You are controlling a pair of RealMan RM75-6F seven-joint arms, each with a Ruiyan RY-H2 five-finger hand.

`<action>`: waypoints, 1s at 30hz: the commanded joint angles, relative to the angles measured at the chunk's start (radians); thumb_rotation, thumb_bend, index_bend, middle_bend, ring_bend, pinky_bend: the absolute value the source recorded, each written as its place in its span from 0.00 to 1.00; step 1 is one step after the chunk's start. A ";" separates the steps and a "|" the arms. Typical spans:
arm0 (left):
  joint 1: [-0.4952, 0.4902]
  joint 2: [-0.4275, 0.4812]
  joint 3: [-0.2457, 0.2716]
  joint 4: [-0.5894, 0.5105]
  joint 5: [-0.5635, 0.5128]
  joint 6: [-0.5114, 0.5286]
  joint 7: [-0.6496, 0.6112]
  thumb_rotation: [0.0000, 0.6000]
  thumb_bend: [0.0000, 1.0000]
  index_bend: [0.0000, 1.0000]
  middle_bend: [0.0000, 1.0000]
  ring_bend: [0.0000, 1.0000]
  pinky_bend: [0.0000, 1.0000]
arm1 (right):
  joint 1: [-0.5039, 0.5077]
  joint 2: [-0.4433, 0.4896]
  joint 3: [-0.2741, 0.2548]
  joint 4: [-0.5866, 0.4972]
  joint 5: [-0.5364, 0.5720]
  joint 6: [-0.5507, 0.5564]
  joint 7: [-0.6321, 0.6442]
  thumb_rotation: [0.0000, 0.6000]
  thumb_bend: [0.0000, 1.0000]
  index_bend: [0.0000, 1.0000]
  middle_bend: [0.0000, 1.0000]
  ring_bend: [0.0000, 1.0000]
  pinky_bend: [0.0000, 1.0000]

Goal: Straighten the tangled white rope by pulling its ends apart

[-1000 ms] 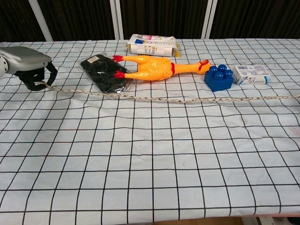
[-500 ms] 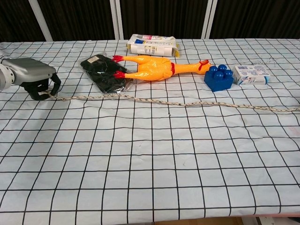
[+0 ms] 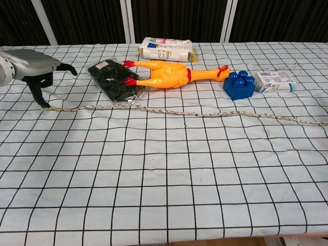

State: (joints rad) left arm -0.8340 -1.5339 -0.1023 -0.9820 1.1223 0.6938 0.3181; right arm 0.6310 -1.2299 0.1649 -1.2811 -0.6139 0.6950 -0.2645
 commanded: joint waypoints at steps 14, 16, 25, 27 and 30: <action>0.163 0.450 -0.058 -0.790 -0.064 0.380 0.161 1.00 0.05 0.17 0.48 0.42 0.52 | -0.263 0.258 0.049 -0.500 -0.462 0.549 0.168 1.00 0.14 0.09 0.39 0.55 0.48; 0.201 0.484 -0.038 -0.858 -0.072 0.427 0.182 1.00 0.02 0.17 0.38 0.31 0.41 | -0.294 0.253 0.016 -0.522 -0.516 0.599 0.138 1.00 0.14 0.09 0.29 0.45 0.36; 0.484 0.505 0.122 -0.909 0.141 0.738 0.041 1.00 0.00 0.12 0.09 0.02 0.08 | -0.461 0.157 -0.163 -0.493 -0.760 0.817 -0.003 1.00 0.14 0.08 0.17 0.30 0.25; 0.529 0.485 0.153 -0.846 0.214 0.771 -0.061 1.00 0.00 0.09 0.06 0.01 0.05 | -0.494 0.126 -0.177 -0.472 -0.787 0.863 -0.015 1.00 0.14 0.08 0.17 0.30 0.25; 0.579 0.462 0.180 -0.756 0.293 0.805 -0.227 1.00 0.00 0.08 0.06 0.00 0.03 | -0.529 0.087 -0.197 -0.443 -0.822 0.899 -0.005 1.00 0.14 0.08 0.17 0.30 0.25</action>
State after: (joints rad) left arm -0.3392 -1.0431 0.0143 -1.8455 1.2920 1.4300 0.2702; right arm 0.1339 -1.1114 -0.0076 -1.7488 -1.4043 1.5675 -0.2657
